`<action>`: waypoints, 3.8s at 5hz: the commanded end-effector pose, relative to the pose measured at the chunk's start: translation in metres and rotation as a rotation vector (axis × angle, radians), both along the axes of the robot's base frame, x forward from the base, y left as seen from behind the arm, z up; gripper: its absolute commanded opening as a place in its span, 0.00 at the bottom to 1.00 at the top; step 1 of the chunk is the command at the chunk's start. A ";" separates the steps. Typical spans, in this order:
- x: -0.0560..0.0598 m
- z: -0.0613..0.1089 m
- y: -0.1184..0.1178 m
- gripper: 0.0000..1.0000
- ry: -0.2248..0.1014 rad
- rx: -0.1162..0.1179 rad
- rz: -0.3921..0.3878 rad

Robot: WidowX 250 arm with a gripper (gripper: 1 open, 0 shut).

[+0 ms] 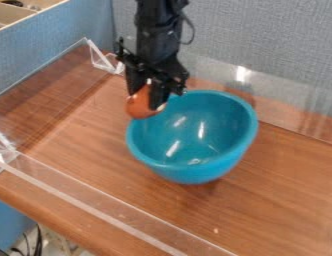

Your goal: Remove the mushroom from inside the blue bowl and put it on the table

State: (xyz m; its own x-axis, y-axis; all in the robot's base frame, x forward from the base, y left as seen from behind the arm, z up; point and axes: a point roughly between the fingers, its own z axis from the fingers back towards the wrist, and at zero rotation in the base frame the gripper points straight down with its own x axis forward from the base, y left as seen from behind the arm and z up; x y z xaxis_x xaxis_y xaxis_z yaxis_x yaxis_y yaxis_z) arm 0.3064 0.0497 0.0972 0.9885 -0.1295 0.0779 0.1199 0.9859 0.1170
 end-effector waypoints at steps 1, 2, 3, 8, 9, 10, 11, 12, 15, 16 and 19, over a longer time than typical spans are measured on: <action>0.002 0.001 0.002 0.00 -0.017 0.004 -0.005; 0.001 -0.004 0.000 0.00 -0.005 0.005 -0.016; -0.001 -0.006 -0.002 0.00 0.000 0.003 -0.024; -0.009 -0.016 -0.005 0.00 0.028 0.000 -0.056; -0.012 -0.018 -0.006 0.00 0.036 0.000 -0.064; -0.014 -0.021 -0.007 0.00 0.044 0.001 -0.072; -0.016 -0.022 -0.008 0.00 0.049 0.000 -0.078; -0.018 -0.023 -0.009 0.00 0.055 -0.001 -0.085; -0.019 -0.001 -0.017 0.00 0.027 0.005 -0.111; -0.018 0.003 -0.019 0.00 0.021 0.010 -0.117; -0.018 0.009 -0.029 0.00 0.018 0.024 -0.149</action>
State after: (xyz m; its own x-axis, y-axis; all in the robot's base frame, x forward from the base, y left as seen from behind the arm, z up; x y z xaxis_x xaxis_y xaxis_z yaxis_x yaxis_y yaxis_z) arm 0.2808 0.0225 0.0818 0.9611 -0.2744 -0.0314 0.2761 0.9548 0.1101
